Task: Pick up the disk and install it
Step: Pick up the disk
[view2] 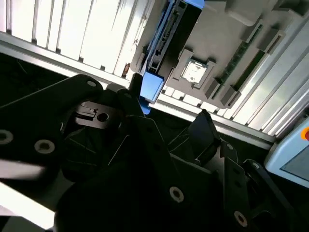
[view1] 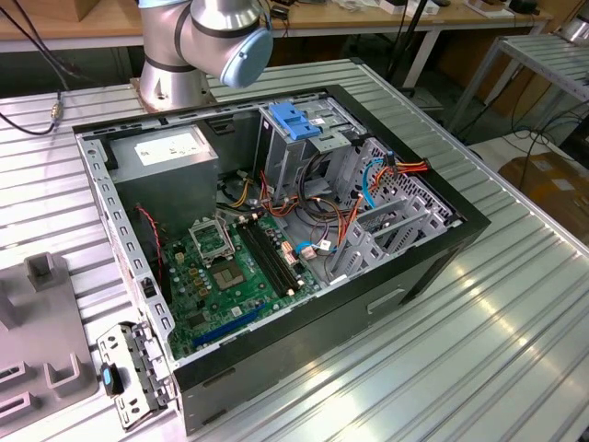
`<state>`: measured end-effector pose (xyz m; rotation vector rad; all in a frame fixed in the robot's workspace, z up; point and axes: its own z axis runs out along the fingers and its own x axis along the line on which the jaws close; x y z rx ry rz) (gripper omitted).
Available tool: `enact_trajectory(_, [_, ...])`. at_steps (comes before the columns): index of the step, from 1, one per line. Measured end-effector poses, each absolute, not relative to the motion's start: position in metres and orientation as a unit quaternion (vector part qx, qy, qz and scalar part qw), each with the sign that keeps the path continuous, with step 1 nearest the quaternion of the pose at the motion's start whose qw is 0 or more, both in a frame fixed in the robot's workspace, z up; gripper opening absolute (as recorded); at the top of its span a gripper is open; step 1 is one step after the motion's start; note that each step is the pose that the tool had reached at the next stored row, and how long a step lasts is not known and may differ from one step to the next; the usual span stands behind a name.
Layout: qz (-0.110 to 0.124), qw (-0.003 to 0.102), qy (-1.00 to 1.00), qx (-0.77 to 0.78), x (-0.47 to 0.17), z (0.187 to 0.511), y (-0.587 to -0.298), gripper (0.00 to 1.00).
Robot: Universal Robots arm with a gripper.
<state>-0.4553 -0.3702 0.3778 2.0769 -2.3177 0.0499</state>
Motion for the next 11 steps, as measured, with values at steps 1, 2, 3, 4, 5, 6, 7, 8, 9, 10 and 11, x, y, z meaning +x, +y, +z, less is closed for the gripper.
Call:
enact_trajectory(1, [0.016,0.014,-0.732,0.681,-0.455,0.375,-0.370,0.66])
enact_trajectory(2, [0.016,0.014,-0.722,0.692,-0.455,0.373,-0.370,0.66])
enact_trajectory(3, [0.017,0.014,-0.719,0.694,-0.457,0.370,-0.370,0.66])
enact_trajectory(4, [0.017,0.013,-0.719,0.695,-0.458,0.368,-0.370,0.66])
enact_trajectory(5, [0.017,0.013,-0.719,0.695,-0.460,0.367,-0.370,0.66])
enact_trajectory(6, [0.018,0.013,-0.719,0.695,-0.462,0.364,-0.370,0.66])
enact_trajectory(7, [0.018,0.013,-0.719,0.695,-0.465,0.360,-0.370,0.66])
enact_trajectory(8, [0.018,0.013,-0.719,0.695,-0.466,0.357,-0.370,0.66])
enact_trajectory(9, [0.018,0.013,-0.719,0.695,-0.466,0.354,-0.370,0.66])
enact_trajectory(10, [0.018,0.013,-0.719,0.694,-0.466,0.351,-0.369,0.66])
enact_trajectory(11, [0.018,0.013,-0.719,0.694,-0.466,0.348,-0.369,0.66])
